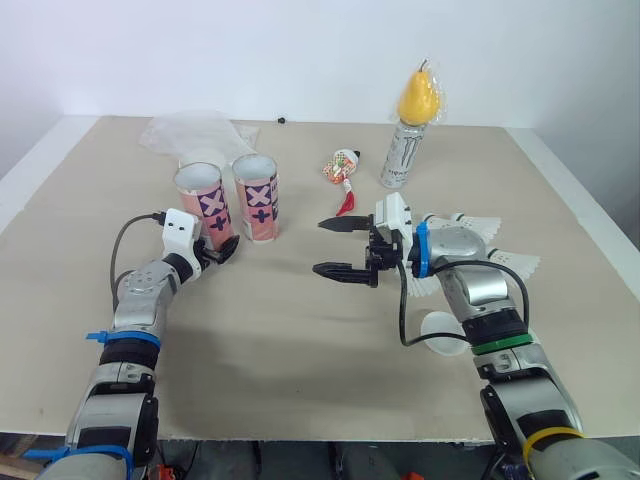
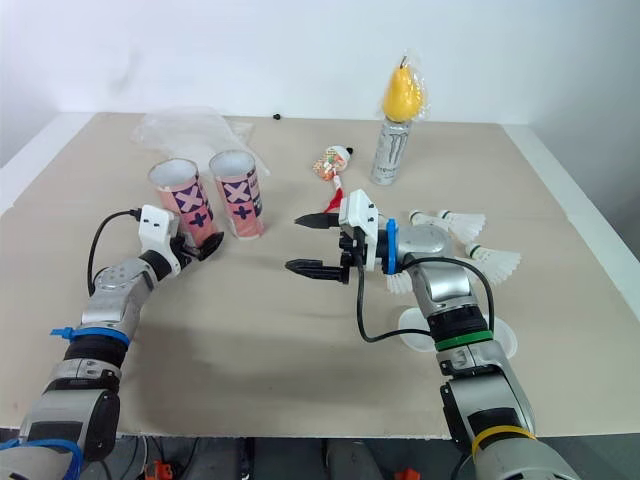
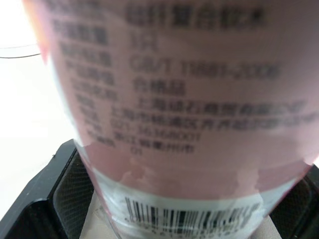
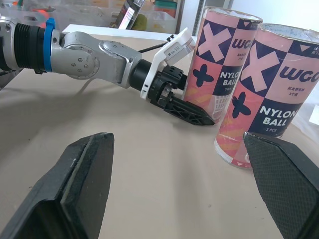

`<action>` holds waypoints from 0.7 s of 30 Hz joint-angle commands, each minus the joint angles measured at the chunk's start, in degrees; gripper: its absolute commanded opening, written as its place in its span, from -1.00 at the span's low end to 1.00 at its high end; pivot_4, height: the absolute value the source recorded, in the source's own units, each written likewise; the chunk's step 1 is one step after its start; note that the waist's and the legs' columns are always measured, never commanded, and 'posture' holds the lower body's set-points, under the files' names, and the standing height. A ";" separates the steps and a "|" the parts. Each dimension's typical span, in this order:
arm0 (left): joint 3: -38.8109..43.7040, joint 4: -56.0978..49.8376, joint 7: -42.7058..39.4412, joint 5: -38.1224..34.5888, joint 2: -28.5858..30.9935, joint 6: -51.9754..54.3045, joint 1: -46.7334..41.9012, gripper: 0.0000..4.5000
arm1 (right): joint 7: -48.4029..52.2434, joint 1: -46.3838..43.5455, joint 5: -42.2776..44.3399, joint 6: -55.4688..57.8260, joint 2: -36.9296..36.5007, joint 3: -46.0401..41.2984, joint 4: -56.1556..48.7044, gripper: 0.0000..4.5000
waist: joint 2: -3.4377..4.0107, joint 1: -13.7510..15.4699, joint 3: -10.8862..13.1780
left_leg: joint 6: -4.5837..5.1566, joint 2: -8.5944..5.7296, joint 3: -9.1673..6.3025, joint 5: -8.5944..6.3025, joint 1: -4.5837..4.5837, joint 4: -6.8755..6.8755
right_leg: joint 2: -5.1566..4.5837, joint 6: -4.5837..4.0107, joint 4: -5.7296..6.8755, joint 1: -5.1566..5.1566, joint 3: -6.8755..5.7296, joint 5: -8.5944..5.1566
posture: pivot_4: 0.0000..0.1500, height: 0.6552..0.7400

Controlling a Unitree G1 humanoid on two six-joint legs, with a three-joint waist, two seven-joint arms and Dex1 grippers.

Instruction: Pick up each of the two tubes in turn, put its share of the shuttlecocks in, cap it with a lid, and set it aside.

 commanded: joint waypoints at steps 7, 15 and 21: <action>1.93 0.78 0.16 -0.97 0.18 -0.89 0.37 0.50 | 0.06 -0.47 0.93 0.07 -0.45 -1.74 -2.01 1.00 | 0.00 -0.01 0.00 | 0.00 0.00 0.00 0.00 0.00 0.00 | 0.00 0.00 0.01 0.00 0.00 0.00 | 1.00 1.00; 2.80 -0.33 0.83 -0.69 1.08 -1.09 1.72 0.50 | -0.08 -0.08 1.10 0.53 -0.47 -1.86 -2.58 1.00 | 0.00 -0.06 0.00 | 0.00 0.00 0.00 0.00 0.01 0.00 | 0.00 0.00 0.01 0.00 0.00 0.00 | 1.00 1.00; 1.15 -8.34 -0.51 1.25 4.00 -2.41 5.54 0.50 | -2.11 2.76 2.55 3.01 -0.52 -2.61 -7.17 1.00 | 0.00 -0.11 0.00 | -0.01 0.03 0.00 0.00 0.03 -0.02 | 0.03 -0.01 0.02 -0.01 0.01 0.00 | 1.00 1.00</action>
